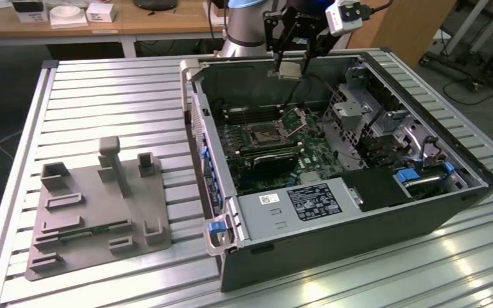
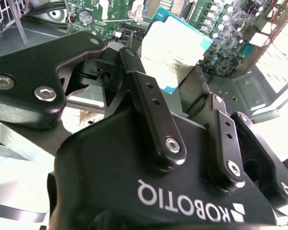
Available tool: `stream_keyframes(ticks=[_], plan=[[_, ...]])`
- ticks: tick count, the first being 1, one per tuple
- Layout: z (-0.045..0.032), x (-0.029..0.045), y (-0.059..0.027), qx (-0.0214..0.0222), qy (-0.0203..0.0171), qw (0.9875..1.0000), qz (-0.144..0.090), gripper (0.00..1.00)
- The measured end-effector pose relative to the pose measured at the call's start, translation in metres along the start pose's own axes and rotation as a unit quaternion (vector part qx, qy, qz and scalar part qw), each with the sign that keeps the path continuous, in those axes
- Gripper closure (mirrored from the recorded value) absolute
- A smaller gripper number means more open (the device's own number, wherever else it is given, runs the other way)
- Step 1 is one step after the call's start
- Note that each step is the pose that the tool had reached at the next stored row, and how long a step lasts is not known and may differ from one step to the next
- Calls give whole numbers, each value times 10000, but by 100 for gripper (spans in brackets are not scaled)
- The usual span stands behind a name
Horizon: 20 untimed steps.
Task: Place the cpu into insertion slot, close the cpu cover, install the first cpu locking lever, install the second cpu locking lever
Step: 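Place the cpu into insertion slot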
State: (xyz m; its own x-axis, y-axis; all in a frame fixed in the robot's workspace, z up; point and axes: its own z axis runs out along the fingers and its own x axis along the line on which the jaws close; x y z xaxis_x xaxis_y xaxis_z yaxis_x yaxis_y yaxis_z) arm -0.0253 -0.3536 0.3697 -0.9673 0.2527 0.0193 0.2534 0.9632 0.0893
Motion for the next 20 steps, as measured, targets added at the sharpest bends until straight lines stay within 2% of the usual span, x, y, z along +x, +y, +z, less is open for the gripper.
stream_keyframes(ticks=[20], plan=[[0,0,0,-3,-12,9999,133,46]])
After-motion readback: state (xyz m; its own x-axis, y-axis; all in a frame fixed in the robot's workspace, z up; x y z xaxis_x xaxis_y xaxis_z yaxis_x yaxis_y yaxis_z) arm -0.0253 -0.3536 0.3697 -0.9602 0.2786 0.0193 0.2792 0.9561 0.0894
